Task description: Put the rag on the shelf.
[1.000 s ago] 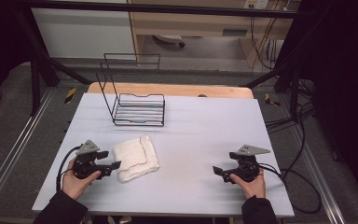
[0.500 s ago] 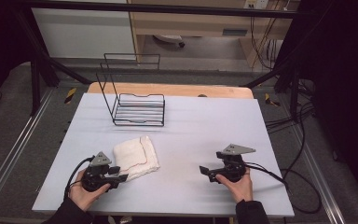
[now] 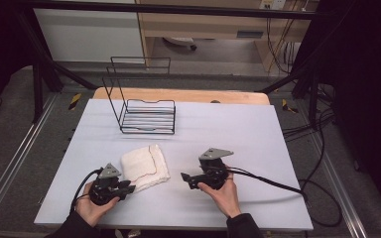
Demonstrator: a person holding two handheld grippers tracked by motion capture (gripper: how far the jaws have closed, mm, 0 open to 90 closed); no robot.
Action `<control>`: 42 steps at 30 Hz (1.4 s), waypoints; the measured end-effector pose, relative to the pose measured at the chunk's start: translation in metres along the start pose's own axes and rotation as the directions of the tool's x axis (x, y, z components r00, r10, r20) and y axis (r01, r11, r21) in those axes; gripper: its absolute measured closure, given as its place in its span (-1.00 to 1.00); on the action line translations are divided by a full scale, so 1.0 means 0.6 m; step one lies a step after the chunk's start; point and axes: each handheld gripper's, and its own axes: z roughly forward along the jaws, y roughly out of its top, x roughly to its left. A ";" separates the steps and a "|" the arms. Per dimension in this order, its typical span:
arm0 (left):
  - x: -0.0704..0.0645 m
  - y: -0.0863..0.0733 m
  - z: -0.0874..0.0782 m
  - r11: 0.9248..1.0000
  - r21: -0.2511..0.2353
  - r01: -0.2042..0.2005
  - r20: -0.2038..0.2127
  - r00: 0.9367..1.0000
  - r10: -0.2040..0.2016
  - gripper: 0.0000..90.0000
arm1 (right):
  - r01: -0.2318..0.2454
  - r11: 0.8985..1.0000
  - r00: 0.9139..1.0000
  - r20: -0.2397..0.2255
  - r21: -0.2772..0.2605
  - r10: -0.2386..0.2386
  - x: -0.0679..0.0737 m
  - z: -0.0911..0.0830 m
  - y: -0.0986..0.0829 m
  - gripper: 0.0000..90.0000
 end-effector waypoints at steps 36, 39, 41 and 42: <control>0.007 0.004 -0.006 1.000 0.005 -0.014 0.017 1.000 0.014 0.84 | -0.090 0.986 0.991 -0.082 0.142 0.103 0.071 0.140 0.023 0.81; 0.013 0.005 -0.014 1.000 0.007 -0.016 0.025 1.000 0.016 0.85 | -0.107 0.984 0.988 -0.098 0.140 0.121 0.075 0.135 0.022 0.82; 0.018 0.005 -0.021 0.999 0.015 -0.030 0.034 0.999 0.030 0.85 | -0.124 0.983 0.985 -0.106 0.138 0.139 0.081 0.133 0.019 0.82; 0.021 0.005 -0.025 0.999 0.017 -0.036 0.037 0.999 0.035 0.85 | -0.133 0.981 0.983 -0.111 0.139 0.149 0.085 0.132 0.017 0.82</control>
